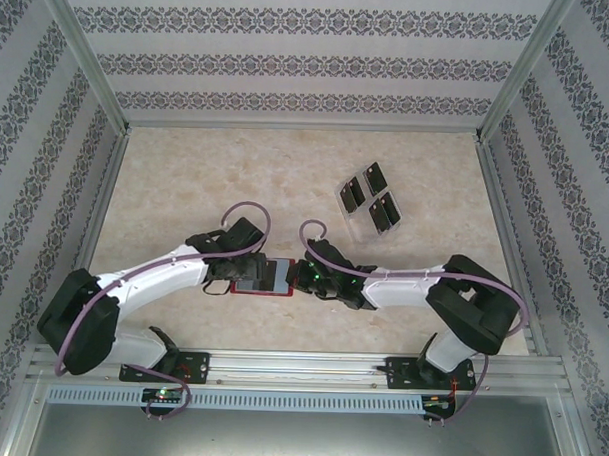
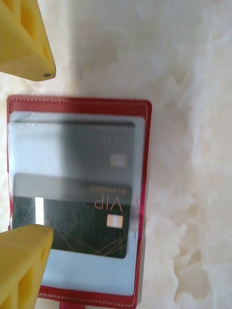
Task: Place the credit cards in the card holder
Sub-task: Insert the credit card into the card slot.
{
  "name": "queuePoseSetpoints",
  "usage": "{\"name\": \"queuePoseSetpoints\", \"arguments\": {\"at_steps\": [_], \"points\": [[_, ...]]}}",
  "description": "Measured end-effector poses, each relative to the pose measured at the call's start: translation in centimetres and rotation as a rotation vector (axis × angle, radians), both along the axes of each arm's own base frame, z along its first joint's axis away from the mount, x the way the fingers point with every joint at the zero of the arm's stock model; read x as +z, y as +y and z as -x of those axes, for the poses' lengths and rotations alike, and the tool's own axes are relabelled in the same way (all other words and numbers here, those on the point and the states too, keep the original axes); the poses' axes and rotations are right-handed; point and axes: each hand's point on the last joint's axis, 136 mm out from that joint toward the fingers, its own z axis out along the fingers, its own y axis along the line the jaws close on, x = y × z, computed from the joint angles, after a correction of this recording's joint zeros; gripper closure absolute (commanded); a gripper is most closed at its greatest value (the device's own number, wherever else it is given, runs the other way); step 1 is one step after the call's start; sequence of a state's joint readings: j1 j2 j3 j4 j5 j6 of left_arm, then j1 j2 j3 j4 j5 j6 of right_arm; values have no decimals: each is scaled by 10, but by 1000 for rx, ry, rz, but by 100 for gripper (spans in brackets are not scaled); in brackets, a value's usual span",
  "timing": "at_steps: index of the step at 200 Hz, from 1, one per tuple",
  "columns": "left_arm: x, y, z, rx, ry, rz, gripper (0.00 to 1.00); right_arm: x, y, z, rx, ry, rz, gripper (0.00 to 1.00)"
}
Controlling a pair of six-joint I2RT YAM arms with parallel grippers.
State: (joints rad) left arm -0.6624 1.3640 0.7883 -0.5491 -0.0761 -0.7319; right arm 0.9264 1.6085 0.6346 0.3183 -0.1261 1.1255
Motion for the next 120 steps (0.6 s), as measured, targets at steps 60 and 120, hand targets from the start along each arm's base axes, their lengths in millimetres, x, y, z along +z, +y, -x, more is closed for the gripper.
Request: {"name": "queuePoseSetpoints", "arguments": {"at_steps": [60,120], "points": [[-18,-22,-1,-47,37,5,22,-17,1,0,-5,17,12,100],[-29,-34,-5,-65,55,7,22,-19,1,-1,-18,22,-3,100]]}}
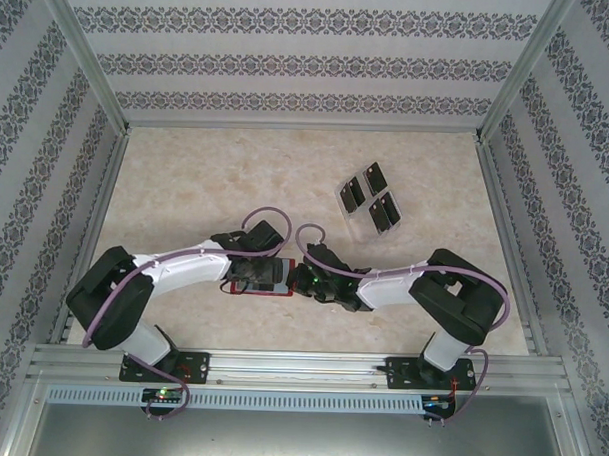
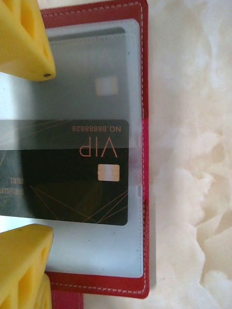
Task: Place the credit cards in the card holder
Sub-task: Insert the credit card into the card slot.
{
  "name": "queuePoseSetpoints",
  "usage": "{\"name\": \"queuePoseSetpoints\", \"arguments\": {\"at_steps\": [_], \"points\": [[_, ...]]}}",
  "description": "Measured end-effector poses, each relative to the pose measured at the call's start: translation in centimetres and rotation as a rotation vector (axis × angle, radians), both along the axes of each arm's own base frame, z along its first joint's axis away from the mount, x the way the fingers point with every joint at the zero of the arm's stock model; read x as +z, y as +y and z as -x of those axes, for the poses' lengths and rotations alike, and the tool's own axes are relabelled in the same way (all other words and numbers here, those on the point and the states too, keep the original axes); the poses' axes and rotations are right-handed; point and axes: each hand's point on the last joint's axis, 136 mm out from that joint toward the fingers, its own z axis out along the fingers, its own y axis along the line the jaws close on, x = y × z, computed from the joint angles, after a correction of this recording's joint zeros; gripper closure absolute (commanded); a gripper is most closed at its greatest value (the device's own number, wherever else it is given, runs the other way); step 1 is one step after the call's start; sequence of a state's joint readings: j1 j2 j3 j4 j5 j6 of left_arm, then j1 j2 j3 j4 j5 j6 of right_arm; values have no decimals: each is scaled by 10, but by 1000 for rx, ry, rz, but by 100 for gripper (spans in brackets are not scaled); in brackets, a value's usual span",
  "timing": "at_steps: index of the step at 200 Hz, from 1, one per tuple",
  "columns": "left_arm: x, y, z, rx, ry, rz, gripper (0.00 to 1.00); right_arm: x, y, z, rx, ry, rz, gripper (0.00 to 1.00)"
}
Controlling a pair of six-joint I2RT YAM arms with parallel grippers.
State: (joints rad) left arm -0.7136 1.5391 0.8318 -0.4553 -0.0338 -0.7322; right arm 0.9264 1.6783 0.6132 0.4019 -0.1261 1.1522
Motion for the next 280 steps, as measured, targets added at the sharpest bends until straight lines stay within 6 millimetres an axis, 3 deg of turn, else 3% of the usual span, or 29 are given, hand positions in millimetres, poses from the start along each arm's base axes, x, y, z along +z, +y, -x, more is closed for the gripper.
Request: {"name": "queuePoseSetpoints", "arguments": {"at_steps": [68,146,280], "points": [[-5,0,-10,12,13,-63,22,-1,-1,0,-6,5,-3,100],[-8,30,2,30,50,-208,21,-5,-2,1,-16,19,0,100],[1,53,8,44,41,-305,20,-9,-7,-6,-45,21,-4,100]]}}
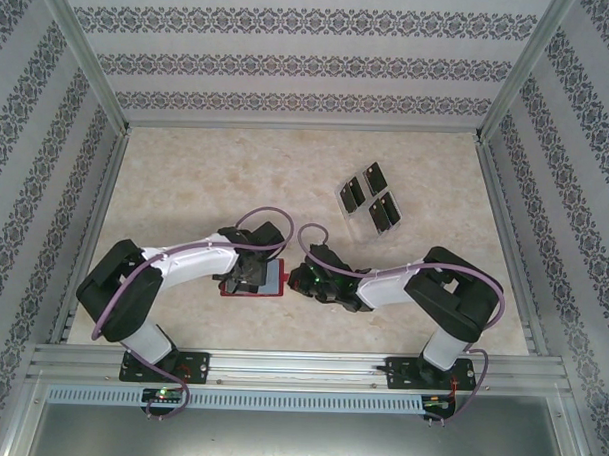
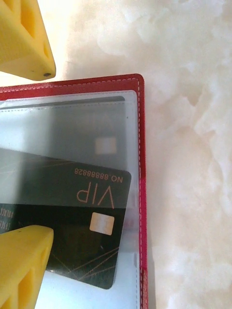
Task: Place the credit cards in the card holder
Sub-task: Insert the credit card into the card slot.
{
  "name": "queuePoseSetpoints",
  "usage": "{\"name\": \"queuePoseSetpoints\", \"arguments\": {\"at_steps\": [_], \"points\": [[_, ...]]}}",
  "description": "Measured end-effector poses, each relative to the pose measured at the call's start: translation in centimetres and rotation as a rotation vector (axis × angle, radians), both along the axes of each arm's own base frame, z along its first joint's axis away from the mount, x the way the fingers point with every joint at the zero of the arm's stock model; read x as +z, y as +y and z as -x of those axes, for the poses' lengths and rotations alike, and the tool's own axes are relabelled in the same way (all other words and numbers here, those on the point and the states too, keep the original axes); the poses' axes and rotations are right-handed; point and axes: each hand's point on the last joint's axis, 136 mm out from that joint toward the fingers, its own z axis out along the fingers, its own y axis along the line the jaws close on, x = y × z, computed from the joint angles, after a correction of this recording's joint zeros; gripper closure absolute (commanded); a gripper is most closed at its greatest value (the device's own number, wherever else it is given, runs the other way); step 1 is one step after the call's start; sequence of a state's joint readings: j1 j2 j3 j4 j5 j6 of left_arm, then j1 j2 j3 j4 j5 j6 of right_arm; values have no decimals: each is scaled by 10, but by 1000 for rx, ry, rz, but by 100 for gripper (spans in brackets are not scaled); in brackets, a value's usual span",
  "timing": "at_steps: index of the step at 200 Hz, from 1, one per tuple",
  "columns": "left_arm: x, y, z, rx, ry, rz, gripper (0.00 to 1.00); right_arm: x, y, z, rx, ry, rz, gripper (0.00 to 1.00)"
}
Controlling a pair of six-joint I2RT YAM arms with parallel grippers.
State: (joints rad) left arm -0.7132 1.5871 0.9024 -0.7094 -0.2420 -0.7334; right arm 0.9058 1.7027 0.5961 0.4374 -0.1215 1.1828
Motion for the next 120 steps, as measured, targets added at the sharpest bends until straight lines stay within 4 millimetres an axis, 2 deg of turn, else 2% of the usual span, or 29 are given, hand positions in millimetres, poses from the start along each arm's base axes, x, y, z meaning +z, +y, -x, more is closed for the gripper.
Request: {"name": "queuePoseSetpoints", "arguments": {"at_steps": [62,86,120], "points": [[11,-1,-1,0,-25,18,20,3,0,1,11,-7,1,100],[20,-4,-7,5,-49,42,20,14,0,2,32,-28,3,100],[23,-2,-10,24,-46,78,20,34,16,1,65,-64,-20,100]]}}
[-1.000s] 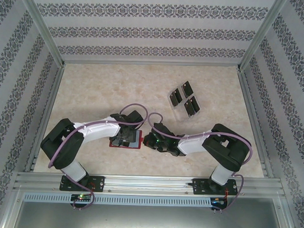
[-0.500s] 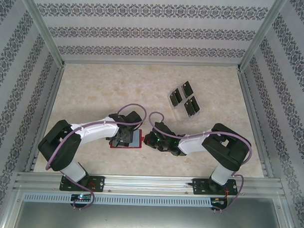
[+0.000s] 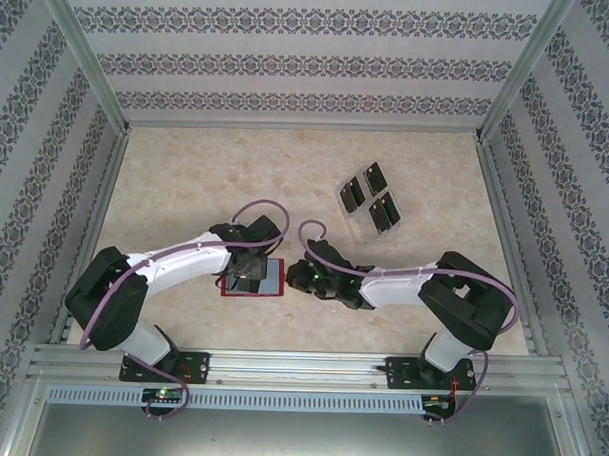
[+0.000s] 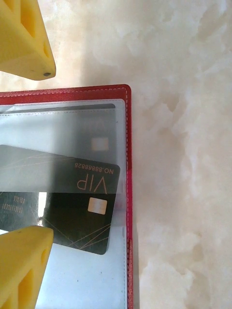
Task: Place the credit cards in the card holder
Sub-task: Insert the credit card into the card slot.
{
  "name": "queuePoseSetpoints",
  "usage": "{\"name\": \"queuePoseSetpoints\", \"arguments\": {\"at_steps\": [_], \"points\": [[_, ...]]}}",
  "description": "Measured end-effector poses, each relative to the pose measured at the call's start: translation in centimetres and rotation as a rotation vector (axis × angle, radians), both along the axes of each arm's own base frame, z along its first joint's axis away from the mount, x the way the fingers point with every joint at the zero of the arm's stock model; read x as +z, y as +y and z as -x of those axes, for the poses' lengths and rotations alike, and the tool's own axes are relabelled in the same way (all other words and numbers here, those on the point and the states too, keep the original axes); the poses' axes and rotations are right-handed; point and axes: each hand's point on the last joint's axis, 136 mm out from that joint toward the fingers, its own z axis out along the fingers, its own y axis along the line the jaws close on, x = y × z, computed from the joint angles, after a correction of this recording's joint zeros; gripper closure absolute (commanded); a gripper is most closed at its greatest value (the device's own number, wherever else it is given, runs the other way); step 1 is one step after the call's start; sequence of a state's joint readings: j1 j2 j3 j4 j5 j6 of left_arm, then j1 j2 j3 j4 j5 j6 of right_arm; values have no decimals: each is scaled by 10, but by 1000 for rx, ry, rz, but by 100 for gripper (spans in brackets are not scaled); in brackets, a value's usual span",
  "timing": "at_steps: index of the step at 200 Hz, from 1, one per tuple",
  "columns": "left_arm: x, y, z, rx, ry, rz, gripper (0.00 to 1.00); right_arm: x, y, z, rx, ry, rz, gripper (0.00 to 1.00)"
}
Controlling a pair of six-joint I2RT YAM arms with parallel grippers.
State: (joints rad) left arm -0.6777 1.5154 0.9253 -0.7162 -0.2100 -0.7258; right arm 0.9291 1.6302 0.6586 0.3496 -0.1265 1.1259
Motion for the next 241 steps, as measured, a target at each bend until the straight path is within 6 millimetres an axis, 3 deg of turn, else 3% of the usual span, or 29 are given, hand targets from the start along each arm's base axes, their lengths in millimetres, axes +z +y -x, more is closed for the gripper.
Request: {"name": "queuePoseSetpoints", "arguments": {"at_steps": [24,85,181,241], "points": [[-1,-3,-5,13,10,57,20,2,10,0,15,-1,-12,100],[-3,-18,-12,-3,15,169,20,-29,19,12,17,77,22,100],[-32,-19,-10,-27,83,128,20,-30,22,9,-21,106,-10,100],[-32,-16,-12,-29,75,107,20,-30,21,8,-38,113,-13,100]]}}
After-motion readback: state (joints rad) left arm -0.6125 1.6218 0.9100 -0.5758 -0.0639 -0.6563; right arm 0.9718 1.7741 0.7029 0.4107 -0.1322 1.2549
